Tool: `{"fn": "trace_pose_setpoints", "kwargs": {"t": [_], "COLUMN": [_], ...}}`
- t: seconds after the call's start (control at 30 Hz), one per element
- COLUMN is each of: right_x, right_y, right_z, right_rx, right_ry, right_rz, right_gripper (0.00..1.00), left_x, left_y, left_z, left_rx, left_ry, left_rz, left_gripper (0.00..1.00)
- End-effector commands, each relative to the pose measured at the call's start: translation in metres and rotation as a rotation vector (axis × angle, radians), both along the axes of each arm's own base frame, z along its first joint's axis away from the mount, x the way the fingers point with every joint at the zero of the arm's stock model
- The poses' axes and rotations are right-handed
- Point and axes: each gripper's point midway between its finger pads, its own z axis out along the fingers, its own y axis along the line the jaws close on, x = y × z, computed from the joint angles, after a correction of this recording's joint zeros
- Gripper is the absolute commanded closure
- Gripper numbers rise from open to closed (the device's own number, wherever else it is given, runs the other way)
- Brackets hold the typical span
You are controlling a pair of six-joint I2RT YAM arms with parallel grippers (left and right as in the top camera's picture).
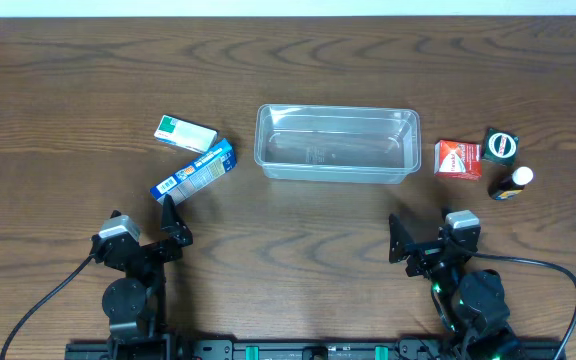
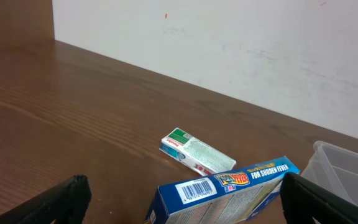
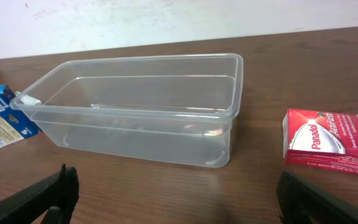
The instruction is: Pack container
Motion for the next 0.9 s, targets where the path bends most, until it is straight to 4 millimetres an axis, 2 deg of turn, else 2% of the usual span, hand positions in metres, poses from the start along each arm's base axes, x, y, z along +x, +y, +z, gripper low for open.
{"fn": "trace_pose_setpoints", "kwargs": {"t": [0.0, 0.1, 0.23, 0.33, 0.47, 0.57, 0.7, 0.87], "right_x": [0.0, 0.0, 0.0, 0.0, 0.0, 0.0, 0.0, 0.0], "right_y": [0.0, 0.0, 0.0, 0.0, 0.0, 0.0, 0.0, 0.0], "right_z": [-0.002, -0.002, -0.001, -0.002, -0.001, -0.001, -0.001, -0.001], "right_rx": [-0.014, -0.014, -0.013, -0.014, -0.013, -0.013, -0.013, -0.013], "right_ry": [-0.002, -0.002, -0.003, -0.002, -0.003, -0.003, -0.003, -0.003], "right_rz": [0.004, 0.004, 0.004, 0.004, 0.004, 0.004, 0.004, 0.004], "right_gripper": [0.01, 0.01, 0.01, 0.01, 0.01, 0.01, 0.01, 0.01], "left_x": [-0.001, 0.0, 0.001, -0.005, -0.01, -0.001, 0.026, 0.054], "left_y": [0.005, 0.004, -0.028, -0.052, -0.055, -0.054, -0.052, -0.049], "left_z": [-0.014, -0.007, 0.016, 0.051, 0.104, 0.128, 0.136, 0.116], "left_rx": [0.005, 0.006, 0.02, 0.024, 0.087, 0.144, 0.145, 0.089], "left_ry": [0.036, 0.009, -0.038, -0.099, -0.1, 0.013, 0.284, 0.662], "left_rz": [0.028, 0.02, -0.168, -0.307, -0.321, -0.335, -0.371, -0.427], "left_gripper": [0.02, 0.02, 0.02, 0.02, 0.02, 0.02, 0.02, 0.02]}}
